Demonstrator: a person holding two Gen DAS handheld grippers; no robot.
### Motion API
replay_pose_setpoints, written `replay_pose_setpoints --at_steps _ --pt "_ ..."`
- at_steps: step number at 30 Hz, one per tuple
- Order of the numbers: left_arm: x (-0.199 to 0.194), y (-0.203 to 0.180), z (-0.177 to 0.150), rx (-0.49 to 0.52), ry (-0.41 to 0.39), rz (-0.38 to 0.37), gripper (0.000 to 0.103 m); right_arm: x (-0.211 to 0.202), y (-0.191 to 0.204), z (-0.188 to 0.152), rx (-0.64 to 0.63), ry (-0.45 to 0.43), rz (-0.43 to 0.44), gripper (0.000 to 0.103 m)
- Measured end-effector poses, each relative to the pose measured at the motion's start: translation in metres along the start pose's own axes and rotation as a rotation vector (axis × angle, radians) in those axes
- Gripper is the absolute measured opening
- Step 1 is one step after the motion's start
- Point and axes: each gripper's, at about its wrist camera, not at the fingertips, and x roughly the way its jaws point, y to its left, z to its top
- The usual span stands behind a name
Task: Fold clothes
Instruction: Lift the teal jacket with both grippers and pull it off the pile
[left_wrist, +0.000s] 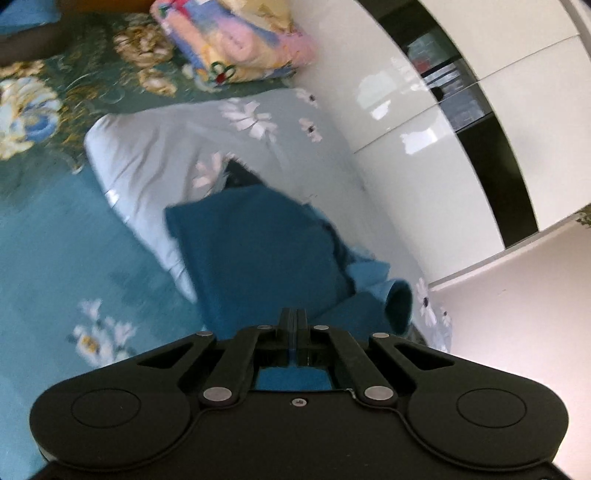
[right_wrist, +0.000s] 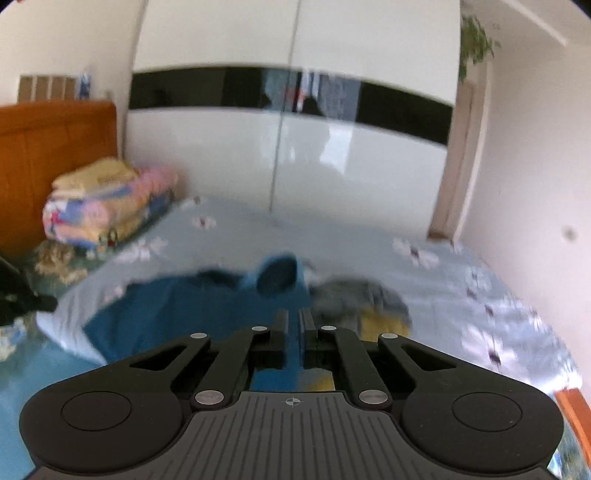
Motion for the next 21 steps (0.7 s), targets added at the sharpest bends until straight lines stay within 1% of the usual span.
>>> replay_pose_setpoints --at_steps 4,8,9,11,12,13,14,16,17,18,19,20,21 --pt "-0.005 0.007 -0.011 0.018 0.029 0.026 0.0 -0.007 0.0 -0.021 0.025 0.053 -0.007 0.004" --pt "0.0 0.014 -0.015 0.024 0.053 0.053 0.0 -0.002 0.005 -0.036 0.034 0.106 -0.002 0.004" --pt "0.003 0.017 -0.014 0.023 0.056 0.065 0.001 0.001 0.006 -0.038 0.034 0.117 0.002 0.004" --pt "0.009 0.021 -0.012 0.024 0.063 0.085 0.012 0.008 0.009 -0.041 0.037 0.135 0.013 0.004" --pt "0.013 0.023 -0.011 0.023 0.065 0.094 0.02 0.013 0.01 -0.042 0.039 0.144 0.014 0.004" --pt "0.019 0.026 -0.008 0.02 0.067 0.102 0.024 0.018 0.011 -0.043 0.043 0.154 0.016 0.004" --pt "0.024 0.029 -0.006 0.017 0.069 0.109 0.027 0.024 0.011 -0.044 0.046 0.163 0.018 0.005" --pt "0.036 0.036 0.0 0.008 0.076 0.125 0.038 0.038 0.013 -0.046 0.059 0.193 0.018 0.006" --pt "0.044 0.04 0.004 0.0 0.083 0.133 0.042 0.046 0.014 -0.049 0.063 0.208 0.014 0.01" --pt "0.052 0.043 0.007 -0.007 0.089 0.139 0.047 0.054 0.015 -0.052 0.059 0.225 0.01 0.018" --pt "0.06 0.047 0.01 -0.013 0.092 0.147 0.049 0.063 0.018 -0.056 0.048 0.244 0.006 0.022" --pt "0.07 0.051 0.014 -0.018 0.095 0.157 0.051 0.072 0.021 -0.06 0.04 0.263 0.002 0.03" --pt "0.079 0.056 0.017 -0.024 0.098 0.167 0.056 0.081 0.023 -0.065 0.038 0.284 0.002 0.034"
